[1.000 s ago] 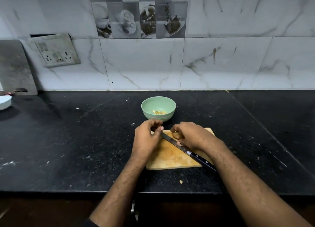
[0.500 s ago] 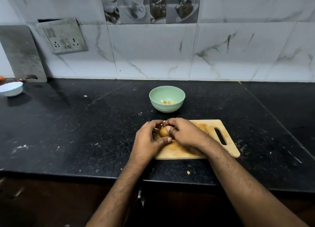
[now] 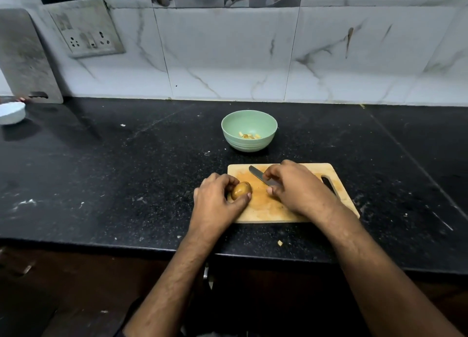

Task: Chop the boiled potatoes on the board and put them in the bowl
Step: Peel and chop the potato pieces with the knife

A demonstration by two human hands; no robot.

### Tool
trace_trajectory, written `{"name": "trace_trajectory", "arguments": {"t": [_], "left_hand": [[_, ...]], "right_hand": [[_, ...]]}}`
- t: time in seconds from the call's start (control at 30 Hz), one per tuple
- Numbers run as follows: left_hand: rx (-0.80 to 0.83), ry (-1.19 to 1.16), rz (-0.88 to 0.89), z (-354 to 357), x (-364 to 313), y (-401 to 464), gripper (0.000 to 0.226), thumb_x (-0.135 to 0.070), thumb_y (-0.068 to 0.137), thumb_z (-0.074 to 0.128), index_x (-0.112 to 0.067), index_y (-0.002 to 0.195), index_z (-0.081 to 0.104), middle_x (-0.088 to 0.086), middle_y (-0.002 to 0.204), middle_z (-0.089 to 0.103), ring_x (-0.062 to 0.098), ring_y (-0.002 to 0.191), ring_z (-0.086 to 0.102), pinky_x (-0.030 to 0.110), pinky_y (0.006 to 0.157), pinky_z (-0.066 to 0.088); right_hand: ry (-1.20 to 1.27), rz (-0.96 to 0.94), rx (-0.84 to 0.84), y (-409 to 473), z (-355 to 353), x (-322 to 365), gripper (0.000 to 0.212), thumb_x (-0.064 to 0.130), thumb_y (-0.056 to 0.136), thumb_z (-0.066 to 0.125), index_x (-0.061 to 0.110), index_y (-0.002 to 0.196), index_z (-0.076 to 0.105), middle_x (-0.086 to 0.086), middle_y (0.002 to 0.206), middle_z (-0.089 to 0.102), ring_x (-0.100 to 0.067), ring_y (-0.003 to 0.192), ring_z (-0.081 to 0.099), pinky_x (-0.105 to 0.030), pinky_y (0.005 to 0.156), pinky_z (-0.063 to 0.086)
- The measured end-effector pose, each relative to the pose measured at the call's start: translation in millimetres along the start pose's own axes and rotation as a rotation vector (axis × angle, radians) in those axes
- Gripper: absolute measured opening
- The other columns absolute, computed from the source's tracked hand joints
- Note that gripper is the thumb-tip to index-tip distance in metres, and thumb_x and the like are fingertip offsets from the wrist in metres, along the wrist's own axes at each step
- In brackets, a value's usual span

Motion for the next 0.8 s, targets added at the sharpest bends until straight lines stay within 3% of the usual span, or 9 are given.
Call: {"name": "trace_trajectory", "arguments": {"t": [0.1, 0.17, 0.37, 0.5, 0.63, 0.8], "left_hand": [[-0.017, 0.032, 0.003, 2, 1, 2, 0.043, -0.063, 0.074, 0.076, -0.033, 0.104, 0.066, -0.015, 0.099, 0.055, 0.009, 0.101, 0.054, 0.042, 0.099, 0.044], [-0.024, 0.045, 0.016, 2, 1, 0, 0.049, -0.063, 0.076, 0.075, -0.031, 0.111, 0.066, -0.014, 0.104, 0.056, 0.009, 0.106, 0.052, 0.038, 0.099, 0.037], [-0.016, 0.106, 0.051, 0, -3, -2, 0.047, -0.054, 0.082, 0.073, -0.032, 0.121, 0.062, -0.014, 0.107, 0.055, 0.011, 0.109, 0.049, 0.034, 0.093, 0.030], [-0.034, 0.046, 0.056, -1, -5, -2, 0.051, -0.059, 0.081, 0.072, -0.030, 0.122, 0.061, -0.016, 0.095, 0.058, 0.010, 0.101, 0.052, 0.038, 0.093, 0.035], [-0.023, 0.038, 0.085, 1, -9, -2, 0.048, -0.058, 0.083, 0.070, -0.032, 0.122, 0.062, -0.016, 0.085, 0.060, 0.008, 0.097, 0.052, 0.036, 0.091, 0.032], [0.100, 0.151, 0.162, 7, -14, -3, 0.055, -0.050, 0.076, 0.053, -0.035, 0.130, 0.058, -0.014, 0.100, 0.047, 0.010, 0.106, 0.043, 0.034, 0.090, 0.023]], "right_hand": [[-0.172, 0.024, 0.122, -8, 5, -3, 0.044, 0.025, 0.095, 0.068, 0.027, 0.136, 0.054, -0.002, 0.128, 0.051, -0.022, 0.122, 0.049, -0.034, 0.095, 0.044], [-0.223, 0.005, 0.128, -12, 7, -1, 0.049, 0.013, 0.096, 0.063, 0.027, 0.141, 0.049, -0.002, 0.127, 0.050, -0.023, 0.122, 0.049, -0.035, 0.096, 0.046], [-0.177, -0.062, 0.148, -21, 9, 5, 0.073, -0.013, 0.090, 0.047, 0.033, 0.146, 0.043, 0.003, 0.133, 0.042, -0.024, 0.123, 0.050, -0.042, 0.099, 0.049], [-0.141, -0.058, 0.083, -27, 10, -4, 0.068, -0.010, 0.091, 0.050, 0.034, 0.143, 0.047, 0.004, 0.135, 0.042, -0.020, 0.123, 0.048, -0.036, 0.099, 0.048], [-0.238, -0.051, 0.088, -34, 11, -9, 0.067, -0.009, 0.091, 0.048, 0.033, 0.143, 0.045, 0.002, 0.122, 0.046, -0.020, 0.117, 0.049, -0.036, 0.089, 0.052], [-0.159, -0.034, 0.029, -25, 12, -11, 0.058, -0.003, 0.088, 0.057, 0.029, 0.138, 0.052, 0.002, 0.116, 0.051, -0.020, 0.113, 0.049, -0.033, 0.090, 0.050]]}}
Point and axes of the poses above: each hand's wrist, its own y-axis towards the middle knuckle, its own z-axis out of the palm, x = y × z, the point moved 5 cm from there along y, towards the middle knuckle
